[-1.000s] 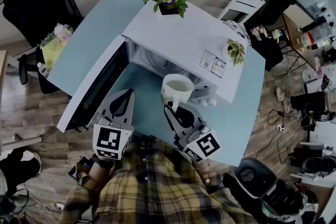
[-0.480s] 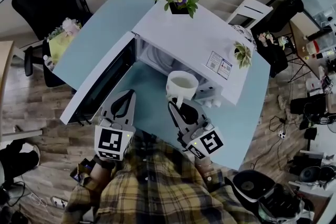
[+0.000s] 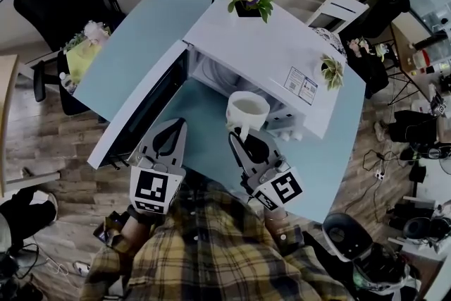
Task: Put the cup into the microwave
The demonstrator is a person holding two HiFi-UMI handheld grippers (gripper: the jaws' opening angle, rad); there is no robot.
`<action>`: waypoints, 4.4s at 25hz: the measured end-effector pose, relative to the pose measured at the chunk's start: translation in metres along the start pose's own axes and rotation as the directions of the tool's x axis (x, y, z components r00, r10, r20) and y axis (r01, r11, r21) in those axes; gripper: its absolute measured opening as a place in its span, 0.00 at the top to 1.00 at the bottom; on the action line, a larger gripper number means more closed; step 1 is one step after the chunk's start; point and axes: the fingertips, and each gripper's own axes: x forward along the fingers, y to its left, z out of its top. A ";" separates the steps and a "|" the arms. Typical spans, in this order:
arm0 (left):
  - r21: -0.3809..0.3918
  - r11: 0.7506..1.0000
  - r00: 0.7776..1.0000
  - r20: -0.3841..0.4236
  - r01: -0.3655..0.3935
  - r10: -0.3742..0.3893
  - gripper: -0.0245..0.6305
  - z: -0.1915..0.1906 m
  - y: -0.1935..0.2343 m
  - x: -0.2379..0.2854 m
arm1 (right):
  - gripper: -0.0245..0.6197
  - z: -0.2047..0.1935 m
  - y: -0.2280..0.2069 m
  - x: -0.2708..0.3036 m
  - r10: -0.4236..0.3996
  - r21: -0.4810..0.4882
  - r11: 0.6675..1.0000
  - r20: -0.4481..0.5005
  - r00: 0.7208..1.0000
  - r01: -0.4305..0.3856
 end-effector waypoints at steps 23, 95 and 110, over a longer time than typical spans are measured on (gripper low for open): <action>-0.027 0.999 0.996 -0.069 0.045 -0.047 0.97 -0.035 0.003 0.019 | 0.88 -0.032 -0.027 0.039 -0.021 -0.010 1.000 -0.019 1.000 0.021; -0.089 0.993 0.993 -0.080 0.079 -0.086 0.97 -0.095 -0.025 0.020 | 0.88 -0.072 -0.138 0.117 -0.395 -0.189 0.892 0.115 0.911 0.411; -0.102 0.992 0.994 -0.070 0.071 -0.078 0.97 -0.095 -0.026 0.021 | 0.89 -0.096 -0.127 0.116 -0.435 -0.188 0.881 0.041 0.900 0.434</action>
